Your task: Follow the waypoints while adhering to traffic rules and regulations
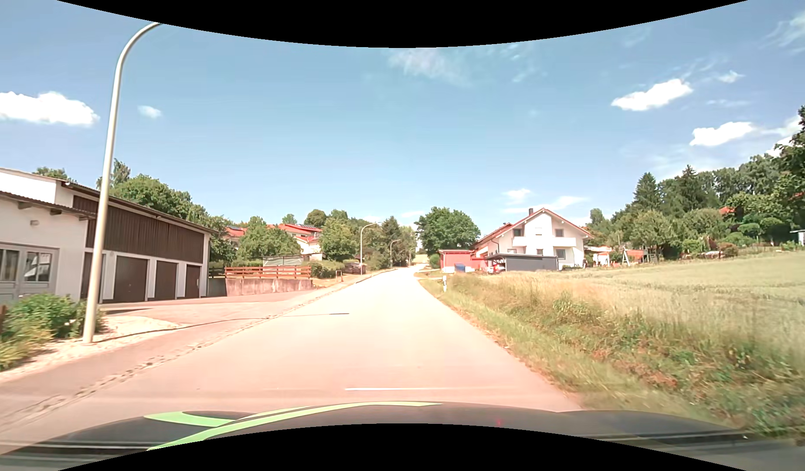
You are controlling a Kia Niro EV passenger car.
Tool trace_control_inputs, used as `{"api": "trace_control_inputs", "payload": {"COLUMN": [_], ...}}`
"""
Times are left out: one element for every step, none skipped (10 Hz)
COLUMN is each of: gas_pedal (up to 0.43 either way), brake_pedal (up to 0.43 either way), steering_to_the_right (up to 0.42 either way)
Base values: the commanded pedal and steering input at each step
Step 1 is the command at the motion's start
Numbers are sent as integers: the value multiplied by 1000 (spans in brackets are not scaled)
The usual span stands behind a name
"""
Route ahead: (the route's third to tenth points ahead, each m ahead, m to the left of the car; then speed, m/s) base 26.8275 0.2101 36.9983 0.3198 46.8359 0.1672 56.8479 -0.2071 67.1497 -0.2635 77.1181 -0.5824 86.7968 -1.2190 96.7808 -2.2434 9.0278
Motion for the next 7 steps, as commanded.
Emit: {"api": "trace_control_inputs", "payload": {"gas_pedal": [260,240,228,220,197,197,197], "brake_pedal": [0,0,0,0,0,0,0], "steering_to_the_right": [1,0,0,0,0,0,0]}}
